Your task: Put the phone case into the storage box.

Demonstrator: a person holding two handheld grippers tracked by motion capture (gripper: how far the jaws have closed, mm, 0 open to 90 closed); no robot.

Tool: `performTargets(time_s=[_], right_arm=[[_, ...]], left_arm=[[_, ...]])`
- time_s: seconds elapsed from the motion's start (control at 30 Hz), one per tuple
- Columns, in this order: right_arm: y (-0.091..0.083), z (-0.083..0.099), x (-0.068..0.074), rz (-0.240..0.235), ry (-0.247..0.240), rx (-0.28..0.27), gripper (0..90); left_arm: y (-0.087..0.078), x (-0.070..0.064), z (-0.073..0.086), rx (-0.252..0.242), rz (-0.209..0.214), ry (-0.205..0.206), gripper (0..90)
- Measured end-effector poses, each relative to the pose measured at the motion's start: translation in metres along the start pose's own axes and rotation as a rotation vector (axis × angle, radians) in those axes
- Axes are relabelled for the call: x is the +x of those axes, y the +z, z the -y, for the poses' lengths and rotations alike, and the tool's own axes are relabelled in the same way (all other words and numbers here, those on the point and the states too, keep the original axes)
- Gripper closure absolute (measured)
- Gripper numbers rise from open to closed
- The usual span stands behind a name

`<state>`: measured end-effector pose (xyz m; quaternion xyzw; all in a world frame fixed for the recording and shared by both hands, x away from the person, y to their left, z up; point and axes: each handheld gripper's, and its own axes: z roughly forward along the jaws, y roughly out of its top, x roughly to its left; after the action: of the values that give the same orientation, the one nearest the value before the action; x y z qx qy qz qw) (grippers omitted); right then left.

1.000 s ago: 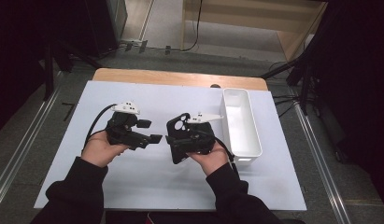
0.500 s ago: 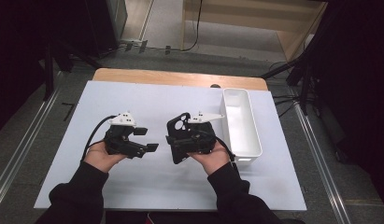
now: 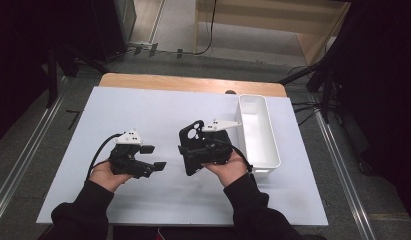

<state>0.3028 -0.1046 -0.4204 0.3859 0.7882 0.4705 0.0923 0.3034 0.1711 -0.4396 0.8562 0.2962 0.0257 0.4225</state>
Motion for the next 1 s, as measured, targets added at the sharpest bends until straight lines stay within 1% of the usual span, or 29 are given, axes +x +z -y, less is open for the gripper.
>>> performTargets(time_s=[0.07,0.1,0.17,0.2,0.27,0.53,0.73,0.8,0.87,1.0], right_arm=[[-0.001,-0.001,-0.001,-0.003,-0.001,0.000,13.1],[-0.001,-0.001,-0.001,-0.009,-0.001,0.003,13.1],[-0.002,-0.002,-0.001,-0.021,-0.005,0.005,13.1],[-0.003,-0.003,-0.001,-0.021,-0.006,0.005,13.1],[-0.005,-0.004,-0.001,-0.036,-0.007,0.006,13.1],[-0.012,-0.009,-0.004,-0.067,-0.017,0.012,13.1],[-0.017,-0.011,-0.008,-0.079,-0.023,0.016,13.1],[-0.018,-0.012,-0.009,-0.087,-0.021,0.022,13.1],[-0.020,-0.013,-0.009,-0.091,-0.029,0.025,13.1],[-0.022,-0.014,-0.012,-0.089,-0.040,0.030,13.1]], left_arm=[[-0.001,0.000,0.002,0.000,0.004,-0.005,23.2],[-0.001,0.000,0.003,-0.003,0.011,-0.013,23.2],[-0.002,-0.001,0.005,-0.001,0.019,-0.015,23.1],[-0.002,-0.001,0.006,0.005,0.020,-0.003,23.1],[-0.003,-0.002,0.008,0.007,0.022,0.005,23.1],[-0.004,-0.004,0.017,0.022,0.024,0.004,23.1],[-0.006,-0.003,0.022,0.035,0.041,0.007,23.1],[-0.007,-0.002,0.024,0.029,0.045,0.007,23.0],[-0.009,-0.002,0.026,0.035,0.039,0.010,23.1],[-0.013,-0.001,0.031,0.036,0.029,-0.005,23.1]])
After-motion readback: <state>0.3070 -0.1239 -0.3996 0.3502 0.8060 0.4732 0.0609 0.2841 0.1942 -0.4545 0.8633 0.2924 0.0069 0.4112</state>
